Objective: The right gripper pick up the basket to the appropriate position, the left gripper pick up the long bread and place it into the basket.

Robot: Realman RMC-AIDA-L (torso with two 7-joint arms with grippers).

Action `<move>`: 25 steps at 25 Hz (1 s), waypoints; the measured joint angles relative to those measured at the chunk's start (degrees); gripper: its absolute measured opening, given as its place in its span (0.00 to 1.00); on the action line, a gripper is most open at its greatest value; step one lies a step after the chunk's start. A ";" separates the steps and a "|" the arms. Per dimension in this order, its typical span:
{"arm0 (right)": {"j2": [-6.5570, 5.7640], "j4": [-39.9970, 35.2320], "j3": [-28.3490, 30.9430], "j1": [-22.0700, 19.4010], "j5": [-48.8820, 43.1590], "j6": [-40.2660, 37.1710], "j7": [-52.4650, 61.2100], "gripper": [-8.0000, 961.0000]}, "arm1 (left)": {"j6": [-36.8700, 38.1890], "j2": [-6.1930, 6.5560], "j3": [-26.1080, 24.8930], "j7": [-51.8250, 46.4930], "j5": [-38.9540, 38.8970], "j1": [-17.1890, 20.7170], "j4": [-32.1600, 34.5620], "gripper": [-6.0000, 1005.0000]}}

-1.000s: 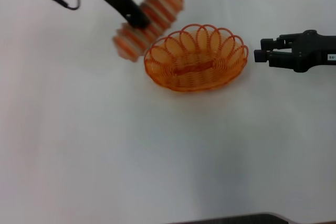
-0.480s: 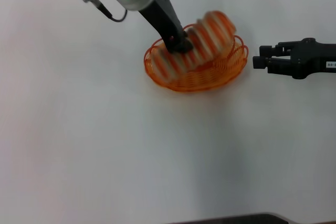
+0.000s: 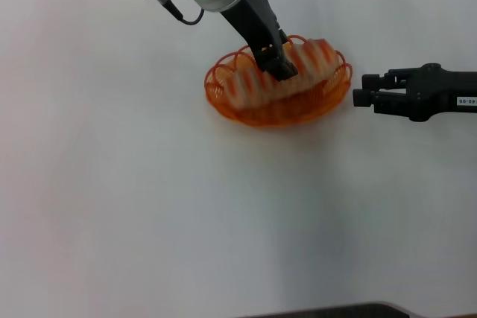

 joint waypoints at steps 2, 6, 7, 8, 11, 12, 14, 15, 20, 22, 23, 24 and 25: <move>0.00 0.32 0.03 -0.02 -0.01 0.01 -0.17 0.46 | -0.49 0.05 0.16 0.46 0.01 0.10 -0.48 0.49; 0.00 0.44 0.18 -0.21 0.00 0.01 -0.25 0.46 | 0.24 0.38 -0.61 0.75 0.20 2.25 0.65 0.63; -0.03 0.44 0.18 -0.26 0.01 0.01 -0.25 0.46 | 0.34 0.39 -0.68 0.75 0.19 2.52 0.89 0.63; -0.09 0.44 0.18 -0.29 0.01 0.01 -0.24 0.46 | 0.73 0.40 -1.10 0.78 0.08 3.73 2.15 0.63; -0.25 0.44 0.46 -0.30 0.03 -0.04 -0.20 0.46 | 1.76 0.38 -3.23 0.90 -1.27 8.27 6.43 0.64; -0.29 0.44 0.78 -0.30 0.09 -0.07 -0.22 0.46 | 1.91 0.37 -4.68 1.28 -2.97 10.13 7.55 0.65; -0.30 0.44 0.92 -0.30 0.20 -0.08 -0.25 0.46 | 2.09 0.43 -7.56 3.03 -6.49 13.04 8.15 0.65; -0.33 0.41 0.98 -0.22 0.50 -0.09 -0.25 0.46 | 2.30 0.47 -9.92 4.97 -9.65 15.22 7.98 0.65; -0.41 0.21 0.98 0.09 0.69 -0.06 -0.07 0.46 | 4.85 0.83 -22.91 15.86 -21.08 24.59 2.32 0.65; -0.45 -0.01 1.10 0.18 0.70 0.04 0.14 0.46 | 7.31 1.44 -29.86 23.84 -26.57 29.93 -2.42 0.65; -0.49 -0.07 1.30 0.21 0.71 0.09 0.23 0.46 | 7.81 1.60 -30.76 25.38 -27.34 30.81 -3.31 0.65; -0.53 -0.08 1.54 0.23 0.72 0.11 0.27 0.46 | 8.44 1.92 -32.05 27.03 -28.38 31.99 -4.64 0.65; -0.58 -0.14 1.82 0.21 0.72 0.12 0.25 0.46 | 9.39 2.43 -33.76 29.52 -29.73 33.90 -6.61 0.65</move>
